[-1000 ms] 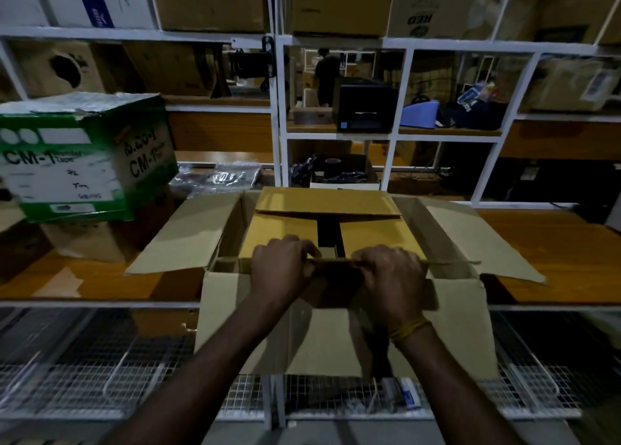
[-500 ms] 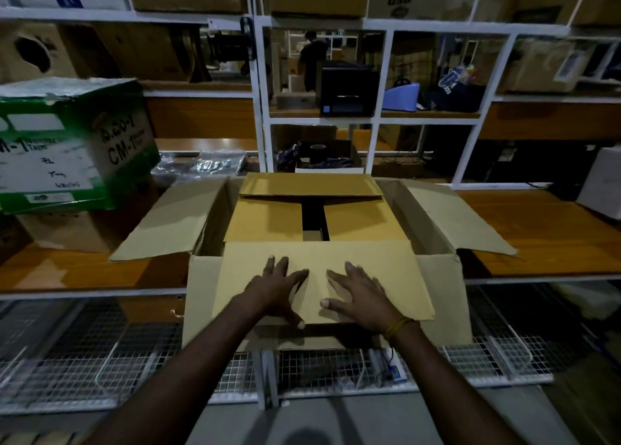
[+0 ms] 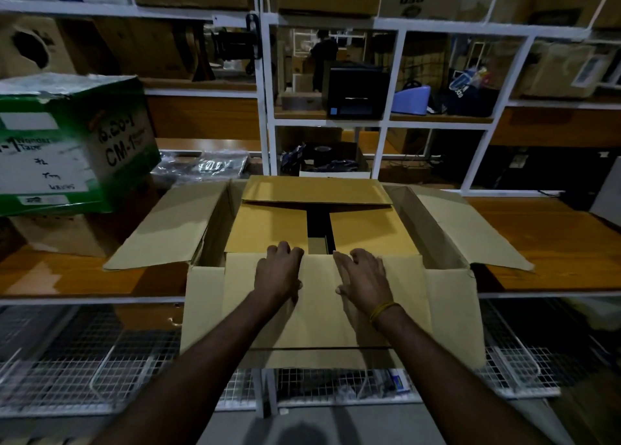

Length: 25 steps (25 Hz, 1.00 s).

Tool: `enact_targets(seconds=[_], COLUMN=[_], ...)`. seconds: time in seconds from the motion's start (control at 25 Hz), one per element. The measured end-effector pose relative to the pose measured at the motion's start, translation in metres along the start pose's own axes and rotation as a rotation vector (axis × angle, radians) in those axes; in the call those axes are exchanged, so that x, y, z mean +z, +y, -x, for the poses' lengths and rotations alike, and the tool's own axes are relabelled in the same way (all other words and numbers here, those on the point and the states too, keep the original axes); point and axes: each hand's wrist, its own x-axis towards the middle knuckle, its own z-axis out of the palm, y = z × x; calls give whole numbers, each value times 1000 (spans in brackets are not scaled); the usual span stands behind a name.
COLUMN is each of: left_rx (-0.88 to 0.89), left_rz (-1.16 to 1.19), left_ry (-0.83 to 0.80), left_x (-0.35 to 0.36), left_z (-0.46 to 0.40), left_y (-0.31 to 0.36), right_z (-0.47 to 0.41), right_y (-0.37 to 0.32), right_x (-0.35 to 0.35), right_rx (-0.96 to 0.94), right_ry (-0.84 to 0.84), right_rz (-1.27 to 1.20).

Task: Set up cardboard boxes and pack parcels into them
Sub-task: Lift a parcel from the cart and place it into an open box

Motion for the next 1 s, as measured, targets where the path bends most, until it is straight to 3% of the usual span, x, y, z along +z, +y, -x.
enact_targets(seconds=[0.12, 0.44, 0.6, 0.72, 0.84, 1.0], left_rx=[8, 71, 205, 227, 199, 141], left_rz=[37, 161, 196, 302, 273, 130], left_ry=[30, -24, -117, -46, 43, -81], left_x=[1, -1, -11, -8, -2, 6], left_z=[-11, -35, -55, -66, -86, -119], left_y=[-4, -19, -33, -37, -37, -46], right_z=[-17, -42, -59, -76, -99, -132], right_y=[5, 20, 19, 2, -9, -7], right_x=[-6, -8, -1, 6, 6, 10], right_rx=[-6, -86, -33, 16, 33, 24], right_ry=[89, 34, 77, 95, 16, -126], right_rz=[-16, -71, -220, -200, -178, -186])
